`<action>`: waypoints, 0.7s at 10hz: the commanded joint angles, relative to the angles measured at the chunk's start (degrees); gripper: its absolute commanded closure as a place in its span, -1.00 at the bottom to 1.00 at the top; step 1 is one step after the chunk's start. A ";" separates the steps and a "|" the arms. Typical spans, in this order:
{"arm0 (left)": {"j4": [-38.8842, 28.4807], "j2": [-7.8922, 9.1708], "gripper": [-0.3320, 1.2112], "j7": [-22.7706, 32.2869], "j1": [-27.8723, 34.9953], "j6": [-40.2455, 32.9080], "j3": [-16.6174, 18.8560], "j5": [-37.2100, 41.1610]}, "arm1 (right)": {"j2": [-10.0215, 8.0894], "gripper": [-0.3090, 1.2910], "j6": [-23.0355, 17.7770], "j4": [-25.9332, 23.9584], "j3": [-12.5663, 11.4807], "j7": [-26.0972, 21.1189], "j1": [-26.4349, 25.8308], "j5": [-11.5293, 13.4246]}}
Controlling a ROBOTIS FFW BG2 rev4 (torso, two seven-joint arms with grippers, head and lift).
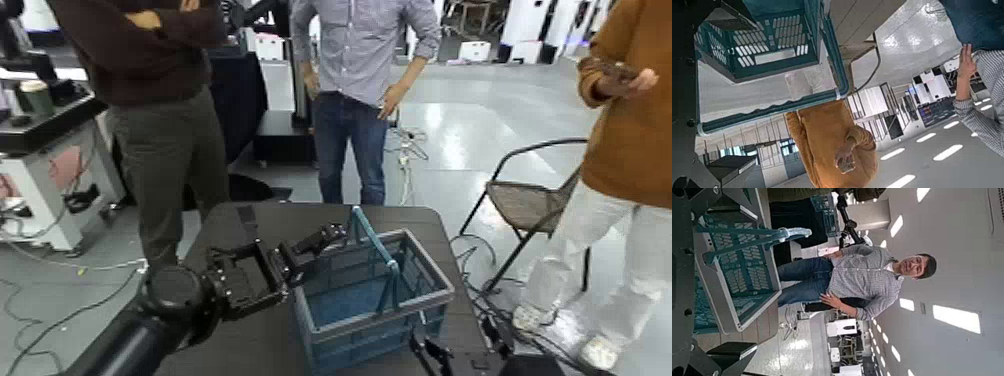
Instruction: Grasp the handle of the crate.
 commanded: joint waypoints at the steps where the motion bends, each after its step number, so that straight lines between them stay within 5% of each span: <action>1: 4.84 -0.96 -0.43 -1.45 -3.41 -0.78 -3.47 0.83 | -0.09 -0.42 -0.87 0.72 0.58 0.03 -0.31 -0.62; 7: 10.29 -3.42 -0.43 -4.61 -8.51 -1.57 -10.15 3.82 | -0.09 -0.42 -1.83 1.33 1.02 0.03 -0.66 -1.15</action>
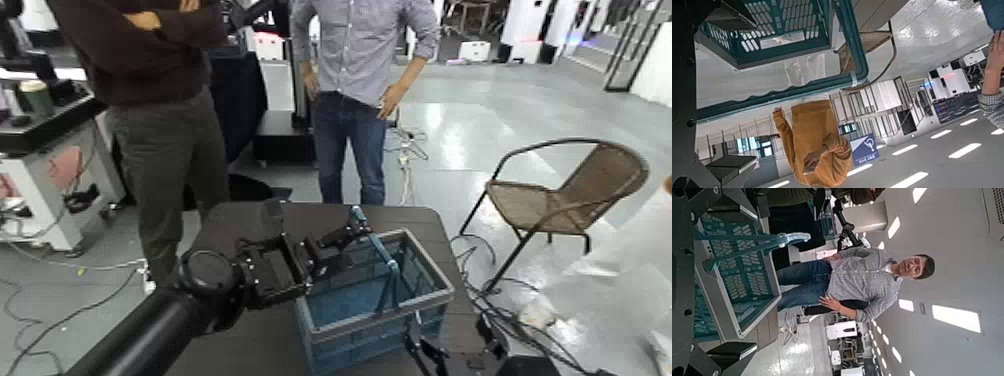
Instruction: Grasp the handle of the crate.
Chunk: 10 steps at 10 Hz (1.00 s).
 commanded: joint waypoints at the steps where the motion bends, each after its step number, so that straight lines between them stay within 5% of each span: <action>1: 1.76 -1.11 -0.44 -0.89 -1.91 -0.65 -3.00 1.45 | -0.26 -0.42 -0.32 -0.03 0.18 0.09 -0.19 -0.02; 8: 6.07 -2.60 -0.42 -4.50 -5.51 -3.99 -7.92 4.18 | -0.52 -0.42 -0.58 0.41 1.06 0.44 -1.07 -0.55; 10: 6.51 -2.78 -0.04 -4.58 -5.78 -3.99 -8.36 4.71 | -0.52 -0.42 -0.49 0.41 1.06 0.44 -1.07 -0.73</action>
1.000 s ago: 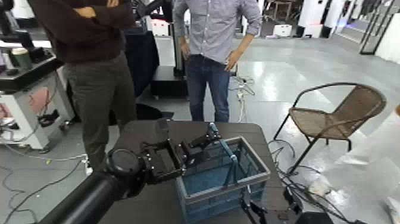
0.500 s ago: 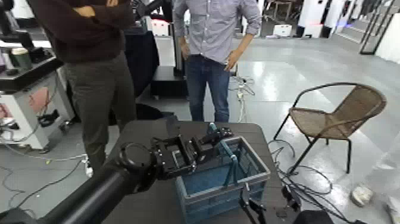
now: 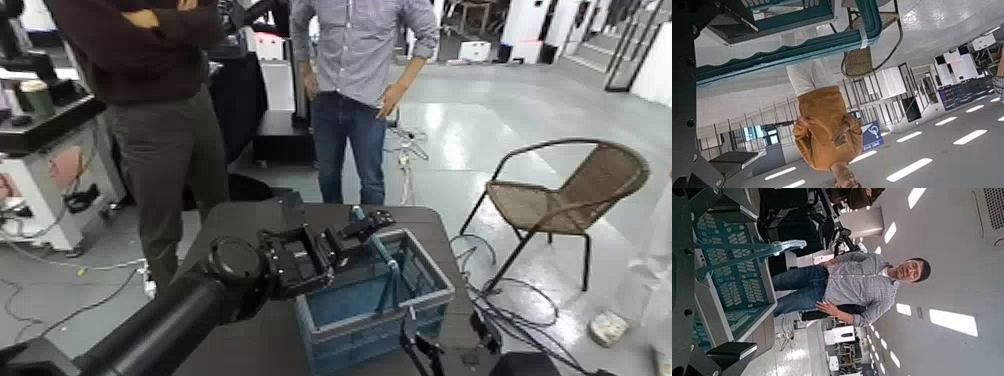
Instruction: Grasp the handle of the crate.
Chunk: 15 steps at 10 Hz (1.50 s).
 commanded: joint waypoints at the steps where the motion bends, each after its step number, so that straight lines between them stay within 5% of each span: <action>1: 0.58 -0.10 0.33 -0.03 -0.24 -0.04 -0.51 0.66 | 0.00 -0.42 -0.04 0.03 0.00 0.09 -0.01 -0.22; 3: 0.76 -0.10 0.71 -0.12 -0.24 0.49 -0.86 1.01 | 0.00 -0.42 -0.22 0.12 0.00 0.09 -0.09 -0.31; 6: 1.11 -0.10 0.96 -0.65 0.37 0.93 -0.78 1.01 | -0.18 -0.42 -0.04 0.12 0.09 0.18 -0.09 -0.48; 9: 0.06 0.25 0.97 -1.88 1.43 1.72 -0.07 1.01 | -0.18 -0.42 -0.04 0.12 0.00 0.09 0.17 -0.75; 15: -12.16 2.45 0.97 -1.09 6.79 6.64 4.50 1.01 | 0.26 -0.42 -0.31 -0.14 -0.61 -0.09 0.87 -0.31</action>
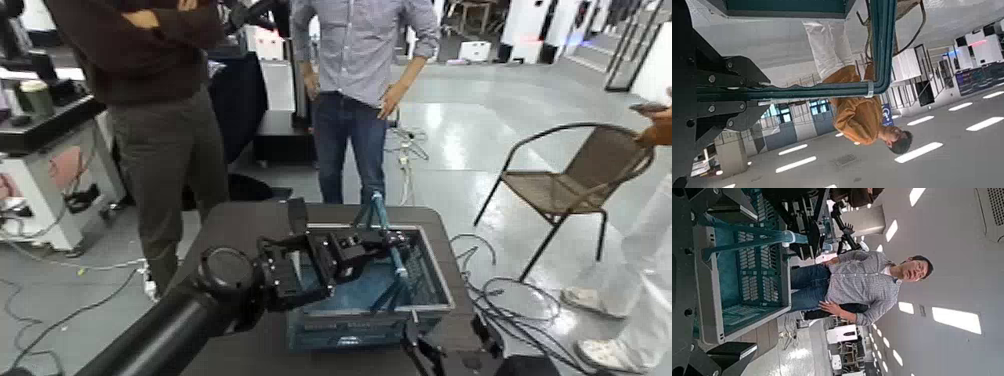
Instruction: Grasp the handle of the crate.
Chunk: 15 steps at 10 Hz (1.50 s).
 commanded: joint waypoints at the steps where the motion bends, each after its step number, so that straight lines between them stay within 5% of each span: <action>1: -5.48 0.96 0.97 1.12 2.96 1.88 2.70 0.00 | 0.28 -0.42 -0.43 -0.09 -0.45 -0.09 0.38 0.44; 7: -17.17 3.51 0.97 6.31 11.75 6.19 10.34 0.71 | 0.19 -0.42 -1.48 -0.35 -0.62 -0.79 0.74 2.29; 11: -26.75 7.64 0.97 12.02 19.05 9.53 15.09 4.66 | 0.45 -0.42 -2.45 -0.70 -1.06 -2.29 1.26 4.31; 15: -31.85 7.99 0.97 16.59 23.97 12.17 18.61 10.02 | 0.71 -0.42 -2.71 -0.97 -1.24 -3.17 1.53 5.63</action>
